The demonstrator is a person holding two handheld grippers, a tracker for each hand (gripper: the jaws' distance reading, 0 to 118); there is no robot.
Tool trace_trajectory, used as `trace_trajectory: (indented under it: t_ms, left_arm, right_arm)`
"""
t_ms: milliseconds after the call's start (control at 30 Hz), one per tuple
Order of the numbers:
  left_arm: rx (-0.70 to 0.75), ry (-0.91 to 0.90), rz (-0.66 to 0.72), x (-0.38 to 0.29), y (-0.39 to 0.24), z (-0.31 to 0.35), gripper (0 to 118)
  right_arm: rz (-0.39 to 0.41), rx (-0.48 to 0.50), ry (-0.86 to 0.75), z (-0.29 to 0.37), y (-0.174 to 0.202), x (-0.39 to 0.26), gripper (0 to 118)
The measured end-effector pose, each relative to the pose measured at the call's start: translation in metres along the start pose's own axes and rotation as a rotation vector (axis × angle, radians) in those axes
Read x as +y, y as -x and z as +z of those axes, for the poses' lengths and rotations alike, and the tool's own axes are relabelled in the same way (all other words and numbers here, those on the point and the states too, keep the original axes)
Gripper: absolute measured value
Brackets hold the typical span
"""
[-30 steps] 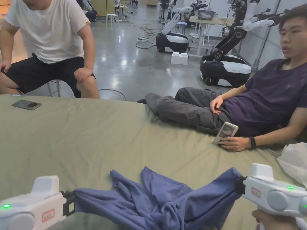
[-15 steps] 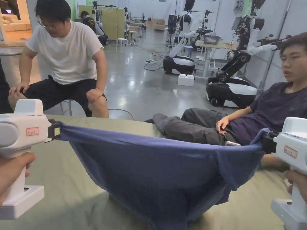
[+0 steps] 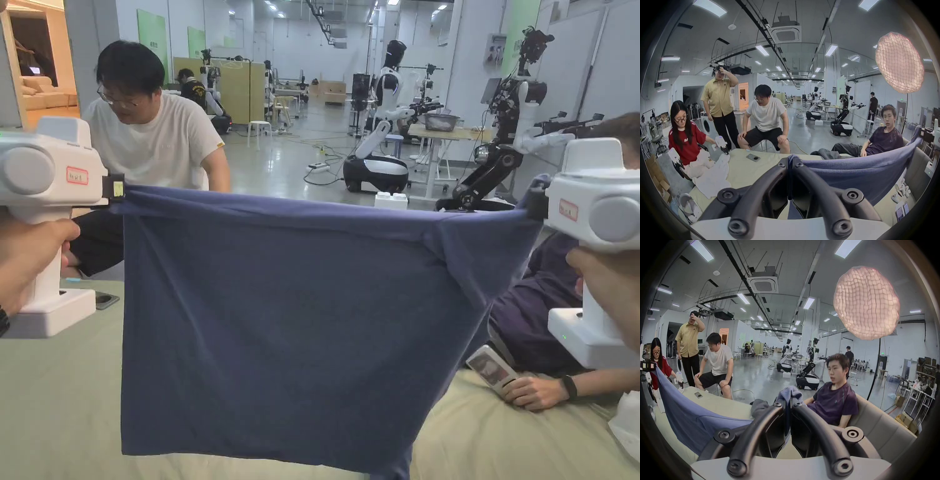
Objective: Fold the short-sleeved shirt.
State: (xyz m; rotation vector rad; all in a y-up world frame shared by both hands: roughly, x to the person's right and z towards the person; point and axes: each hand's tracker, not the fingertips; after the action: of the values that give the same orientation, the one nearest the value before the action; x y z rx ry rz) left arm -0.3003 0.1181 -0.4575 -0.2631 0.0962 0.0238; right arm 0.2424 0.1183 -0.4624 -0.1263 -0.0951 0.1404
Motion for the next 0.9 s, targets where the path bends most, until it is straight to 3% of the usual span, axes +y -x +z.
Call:
trace_trajectory:
  t_ms: [300, 500, 667, 900]
  left_arm:
    - [0.050, -0.085, -0.022, 0.065, 0.003, -0.017, 0]
    - [0.069, -0.103, -0.045, 0.072, 0.003, -0.029, 0]
    - [0.068, -0.074, -0.030, 0.035, 0.006, -0.042, 0]
    - [0.049, 0.049, 0.003, -0.066, 0.009, -0.048, 0]
  right_arm:
    - [0.021, -0.045, -0.082, -0.034, 0.008, 0.068, 2]
    - [0.049, -0.069, -0.126, -0.047, 0.017, 0.070, 2]
    - [0.040, -0.060, -0.114, -0.045, 0.023, 0.033, 2]
    - [0.120, -0.035, 0.008, -0.030, 0.040, -0.058, 2]
